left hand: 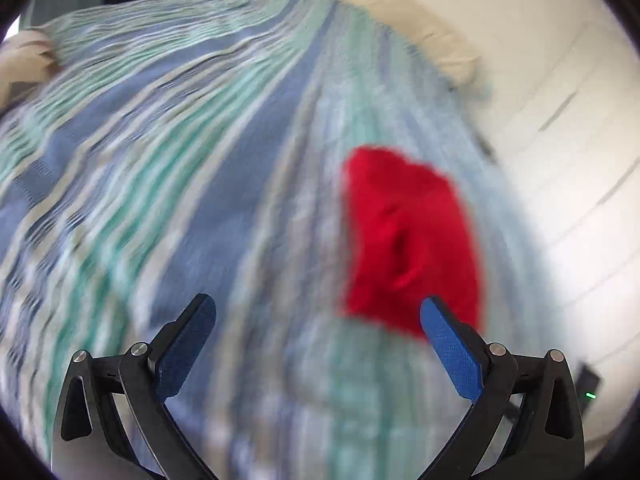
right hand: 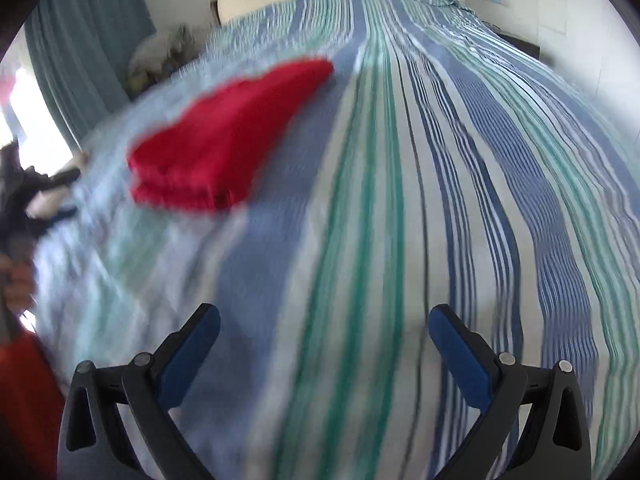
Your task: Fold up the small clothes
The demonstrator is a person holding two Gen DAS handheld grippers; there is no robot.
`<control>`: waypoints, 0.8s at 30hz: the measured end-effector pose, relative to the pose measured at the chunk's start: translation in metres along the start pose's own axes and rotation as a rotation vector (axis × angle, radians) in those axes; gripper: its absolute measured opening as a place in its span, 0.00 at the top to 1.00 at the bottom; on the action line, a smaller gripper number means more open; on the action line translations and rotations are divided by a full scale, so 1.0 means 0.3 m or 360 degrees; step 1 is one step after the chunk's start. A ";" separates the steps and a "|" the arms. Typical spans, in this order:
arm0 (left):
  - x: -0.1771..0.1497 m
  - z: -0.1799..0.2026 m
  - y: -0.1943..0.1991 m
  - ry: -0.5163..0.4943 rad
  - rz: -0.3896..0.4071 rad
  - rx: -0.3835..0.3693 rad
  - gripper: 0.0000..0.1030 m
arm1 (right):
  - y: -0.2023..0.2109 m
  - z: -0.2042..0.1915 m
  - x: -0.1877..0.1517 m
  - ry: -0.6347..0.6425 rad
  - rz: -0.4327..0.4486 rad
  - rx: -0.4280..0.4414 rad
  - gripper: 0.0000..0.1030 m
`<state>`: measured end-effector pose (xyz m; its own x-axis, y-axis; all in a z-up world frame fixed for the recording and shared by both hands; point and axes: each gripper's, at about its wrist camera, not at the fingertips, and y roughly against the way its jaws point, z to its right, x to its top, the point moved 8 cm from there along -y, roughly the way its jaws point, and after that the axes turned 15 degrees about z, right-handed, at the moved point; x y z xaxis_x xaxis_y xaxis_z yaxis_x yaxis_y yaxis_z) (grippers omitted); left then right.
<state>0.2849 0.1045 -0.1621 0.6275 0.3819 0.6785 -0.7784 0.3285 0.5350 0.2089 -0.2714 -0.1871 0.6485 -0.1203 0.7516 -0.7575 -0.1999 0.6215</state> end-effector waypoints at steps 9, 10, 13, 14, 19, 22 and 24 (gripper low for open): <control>0.063 0.121 -0.445 -0.0206 -0.0302 0.0094 0.23 | -0.440 -0.084 0.394 -0.0598 -0.0087 0.0411 0.00; 0.056 0.085 -0.466 -0.0184 -0.0336 0.0147 0.24 | -0.494 -0.104 0.393 -0.0593 -0.0138 0.0429 0.00; 0.014 0.020 -0.508 -0.0068 -0.0441 0.0169 0.21 | -0.613 -0.141 0.366 -0.0630 -0.0237 0.0449 0.08; 0.014 0.014 -0.516 -0.0050 -0.0453 0.0161 0.17 | -0.645 -0.151 0.356 -0.0647 -0.0253 0.0451 0.19; -0.032 0.082 -0.581 0.0060 -0.0546 -0.0017 0.19 | -0.703 -0.243 0.338 -0.0452 -0.0269 0.0383 0.58; -0.032 0.139 -0.566 0.0111 -0.0553 -0.0128 0.76 | -0.664 -0.301 0.394 -0.0300 -0.0183 0.0358 0.65; 0.019 0.176 -0.528 0.0074 -0.0468 -0.0179 0.79 | -0.621 -0.337 0.448 -0.0197 -0.0109 0.0373 0.68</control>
<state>0.4108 0.0090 -0.2164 0.8274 0.2947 0.4780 -0.5584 0.5228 0.6441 0.4295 -0.1520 -0.1794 0.7130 -0.2138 0.6678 -0.6826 -0.4296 0.5912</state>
